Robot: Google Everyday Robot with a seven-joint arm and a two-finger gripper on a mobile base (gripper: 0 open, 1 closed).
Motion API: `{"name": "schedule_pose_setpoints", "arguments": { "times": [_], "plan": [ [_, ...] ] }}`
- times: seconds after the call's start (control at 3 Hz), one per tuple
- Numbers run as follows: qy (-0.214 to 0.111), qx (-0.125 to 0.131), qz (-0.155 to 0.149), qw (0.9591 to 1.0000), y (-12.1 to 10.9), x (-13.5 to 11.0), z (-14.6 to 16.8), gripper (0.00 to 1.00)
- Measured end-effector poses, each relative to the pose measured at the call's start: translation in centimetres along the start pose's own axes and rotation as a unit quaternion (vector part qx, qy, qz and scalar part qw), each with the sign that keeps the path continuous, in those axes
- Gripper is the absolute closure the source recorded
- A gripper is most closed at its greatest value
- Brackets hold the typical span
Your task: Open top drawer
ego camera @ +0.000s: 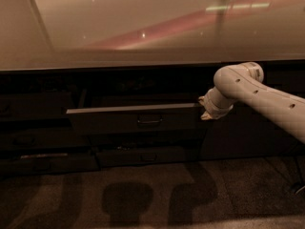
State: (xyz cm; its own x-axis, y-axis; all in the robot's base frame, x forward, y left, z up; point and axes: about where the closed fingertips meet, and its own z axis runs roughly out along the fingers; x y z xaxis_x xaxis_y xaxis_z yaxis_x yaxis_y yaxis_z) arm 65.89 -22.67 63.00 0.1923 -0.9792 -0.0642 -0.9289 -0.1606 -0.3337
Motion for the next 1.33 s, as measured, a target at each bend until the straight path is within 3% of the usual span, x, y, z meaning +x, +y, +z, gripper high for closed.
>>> {"name": "schedule_pose_setpoints", "arguments": {
  "times": [1.0,1.33],
  "plan": [
    [0.006,-0.008,-0.007,0.9999,1.0,-0.2,-0.3,1.00],
    [0.016,0.015,-0.002,0.9998,0.9,0.0,-1.9,1.00]
  ]
}}
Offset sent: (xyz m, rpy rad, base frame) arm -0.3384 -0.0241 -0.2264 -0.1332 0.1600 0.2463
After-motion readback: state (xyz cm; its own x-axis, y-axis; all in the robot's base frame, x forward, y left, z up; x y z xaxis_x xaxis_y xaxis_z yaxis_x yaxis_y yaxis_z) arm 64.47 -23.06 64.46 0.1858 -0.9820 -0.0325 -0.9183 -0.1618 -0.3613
